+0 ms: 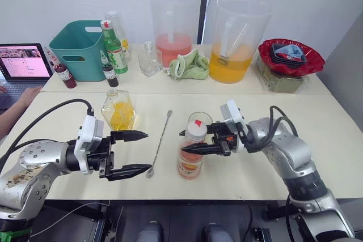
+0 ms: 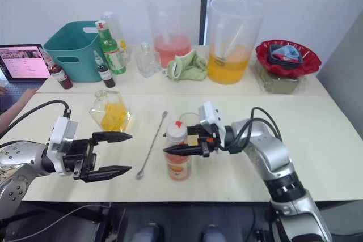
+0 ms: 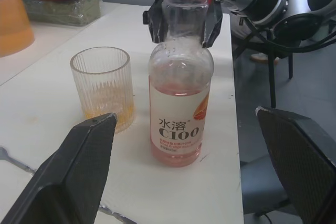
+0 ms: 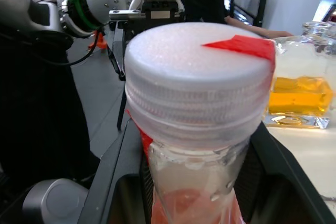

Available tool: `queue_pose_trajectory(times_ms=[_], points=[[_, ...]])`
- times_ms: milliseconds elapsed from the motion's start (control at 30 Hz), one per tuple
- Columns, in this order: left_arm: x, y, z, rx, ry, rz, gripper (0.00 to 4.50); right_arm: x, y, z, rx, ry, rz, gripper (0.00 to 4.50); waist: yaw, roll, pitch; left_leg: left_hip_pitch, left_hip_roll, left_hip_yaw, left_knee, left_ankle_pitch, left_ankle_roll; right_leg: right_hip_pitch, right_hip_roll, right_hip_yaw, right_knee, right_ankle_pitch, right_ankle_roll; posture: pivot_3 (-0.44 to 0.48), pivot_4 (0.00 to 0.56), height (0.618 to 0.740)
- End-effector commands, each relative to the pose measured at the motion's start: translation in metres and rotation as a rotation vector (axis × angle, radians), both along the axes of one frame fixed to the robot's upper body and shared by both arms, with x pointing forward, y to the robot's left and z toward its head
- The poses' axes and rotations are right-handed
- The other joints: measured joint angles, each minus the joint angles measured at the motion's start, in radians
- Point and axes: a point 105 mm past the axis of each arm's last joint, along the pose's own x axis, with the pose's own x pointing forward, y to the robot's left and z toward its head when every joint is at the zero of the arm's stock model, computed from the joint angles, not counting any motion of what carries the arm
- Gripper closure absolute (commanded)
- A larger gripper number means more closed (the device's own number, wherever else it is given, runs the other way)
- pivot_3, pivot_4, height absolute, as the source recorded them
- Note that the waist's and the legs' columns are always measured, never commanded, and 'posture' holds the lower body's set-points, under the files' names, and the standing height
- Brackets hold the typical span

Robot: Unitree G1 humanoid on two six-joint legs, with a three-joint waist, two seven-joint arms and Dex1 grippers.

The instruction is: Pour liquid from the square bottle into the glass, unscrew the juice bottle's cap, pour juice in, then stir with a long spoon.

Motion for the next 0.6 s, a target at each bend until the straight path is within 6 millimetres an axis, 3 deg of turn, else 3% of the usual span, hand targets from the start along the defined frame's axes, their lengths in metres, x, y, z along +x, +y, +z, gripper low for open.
queue_pose_trajectory(times_ms=[33,167,300,600], points=[[0.0,-0.002,0.002,0.001,-0.033,-0.013,0.0,-0.015,0.0,0.03,0.09,-0.072,-0.098,3.13,0.0,0.0,0.0,0.0,0.0,0.0,0.0,0.0,0.0,0.0,0.0,0.0,0.0,0.0,0.0,0.0,0.15,0.74],[0.004,-0.002,0.0,-0.003,-0.041,-0.011,0.0,-0.017,0.001,0.038,0.187,-0.03,-0.48,3.13,-0.001,0.0,0.0,0.0,0.0,-0.001,0.0,0.0,0.0,0.0,0.0,0.0,0.001,0.0,0.0,0.0,0.15,0.74],[0.005,-0.002,-0.001,-0.004,-0.038,-0.018,0.0,-0.015,-0.004,0.035,0.209,0.007,-0.671,3.13,-0.003,0.0,0.0,0.0,0.0,0.0,0.0,0.0,0.0,-0.001,0.0,0.001,0.001,0.0,0.0,0.0,0.15,0.74],[0.009,-0.001,0.002,0.001,-0.041,-0.04,0.0,-0.019,-0.003,0.005,0.115,0.019,-0.734,3.13,-0.005,0.0,0.0,0.0,0.0,0.0,0.0,0.0,-0.001,0.0,0.001,0.0,0.0,0.0,0.0,0.0,0.15,0.74]])
